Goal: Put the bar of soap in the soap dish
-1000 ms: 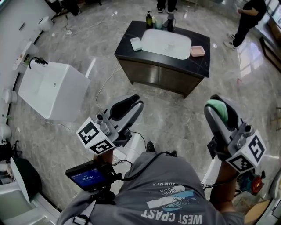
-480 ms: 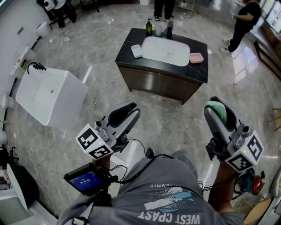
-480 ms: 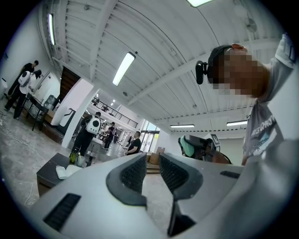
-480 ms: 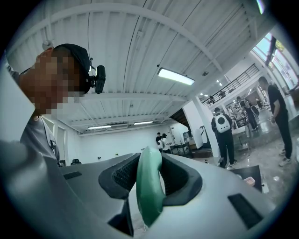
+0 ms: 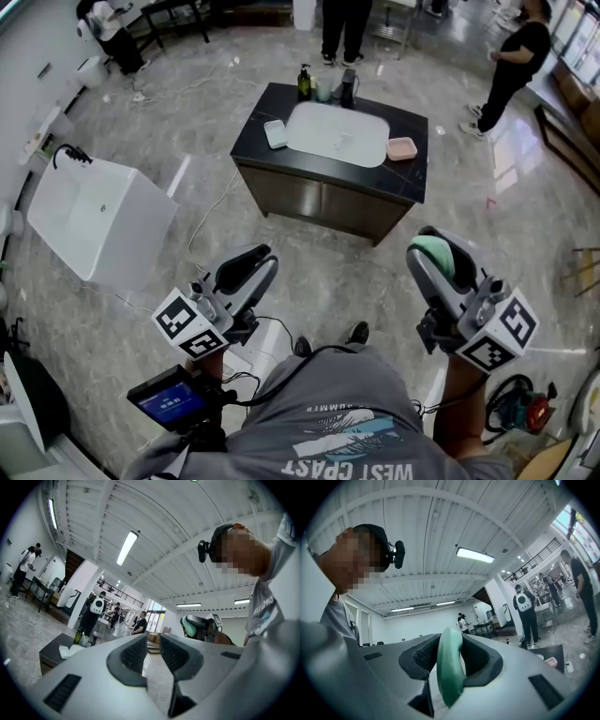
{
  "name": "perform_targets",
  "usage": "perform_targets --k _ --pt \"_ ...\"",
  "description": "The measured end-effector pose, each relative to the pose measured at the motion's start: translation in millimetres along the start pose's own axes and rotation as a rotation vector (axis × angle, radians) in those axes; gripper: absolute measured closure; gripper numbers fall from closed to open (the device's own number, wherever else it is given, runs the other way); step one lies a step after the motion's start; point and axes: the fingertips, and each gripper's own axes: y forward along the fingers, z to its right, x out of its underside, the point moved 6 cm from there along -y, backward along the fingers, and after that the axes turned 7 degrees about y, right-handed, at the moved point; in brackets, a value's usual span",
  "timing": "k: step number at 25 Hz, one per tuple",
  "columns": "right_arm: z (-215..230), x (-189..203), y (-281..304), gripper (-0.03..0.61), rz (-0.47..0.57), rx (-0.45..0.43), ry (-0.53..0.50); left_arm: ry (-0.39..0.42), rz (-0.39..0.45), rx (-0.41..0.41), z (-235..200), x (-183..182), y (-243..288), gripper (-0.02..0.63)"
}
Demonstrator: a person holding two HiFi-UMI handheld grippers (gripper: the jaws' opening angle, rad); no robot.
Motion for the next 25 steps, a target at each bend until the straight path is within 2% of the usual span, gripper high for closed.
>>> perform_targets --k 6,12,15,25 --pt "43.9 -23.6 -27.3 0.451 0.003 -0.015 0.002 0.023 -0.003 0.004 20.5 2.2 58.7 0.531" --pt "85.0 -42.8 -69.1 0.451 0.014 -0.039 -0.001 0.060 0.015 -0.009 51.8 7.0 113.6 0.604" --pt "104.6 -49.3 -92.0 0.451 0.018 -0.057 -0.002 0.063 0.023 -0.023 68.9 14.4 136.9 0.606" --pt "122.3 -60.0 -100.7 0.451 0.028 -0.072 0.026 0.062 0.004 -0.049 77.3 12.8 151.3 0.606"
